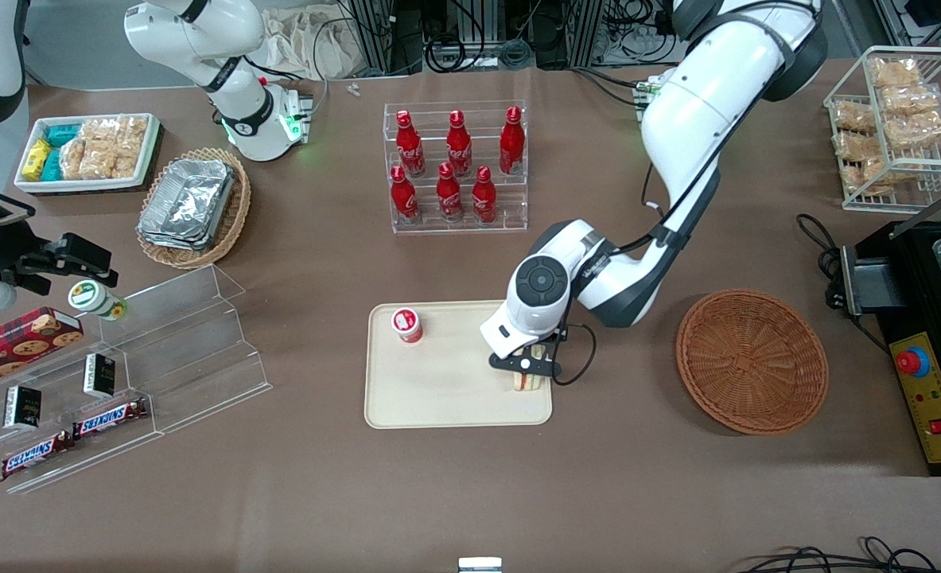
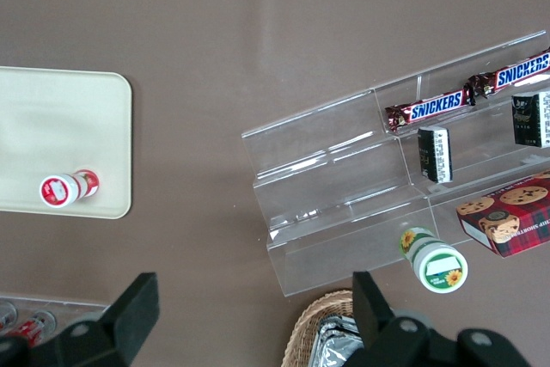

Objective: Place sandwich from basket to tray
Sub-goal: 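Carry the sandwich over the cream tray and lower it onto it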

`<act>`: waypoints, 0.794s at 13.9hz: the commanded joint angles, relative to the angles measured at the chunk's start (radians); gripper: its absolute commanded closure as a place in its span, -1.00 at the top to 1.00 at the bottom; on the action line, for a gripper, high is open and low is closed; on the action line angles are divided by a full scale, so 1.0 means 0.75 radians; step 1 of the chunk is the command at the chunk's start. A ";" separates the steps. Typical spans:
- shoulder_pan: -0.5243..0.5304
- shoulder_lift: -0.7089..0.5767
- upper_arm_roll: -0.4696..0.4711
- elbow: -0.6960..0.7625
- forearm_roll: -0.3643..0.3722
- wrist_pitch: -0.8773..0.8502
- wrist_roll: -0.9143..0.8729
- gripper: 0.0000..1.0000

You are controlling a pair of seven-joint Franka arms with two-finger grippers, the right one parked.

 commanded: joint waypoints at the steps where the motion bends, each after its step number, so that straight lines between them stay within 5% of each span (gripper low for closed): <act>1: -0.021 0.009 0.011 0.043 0.033 0.011 -0.027 1.00; 5: -0.007 -0.095 0.013 0.059 0.109 -0.005 -0.041 1.00; 11: 0.110 -0.449 0.005 0.047 0.038 -0.379 0.036 1.00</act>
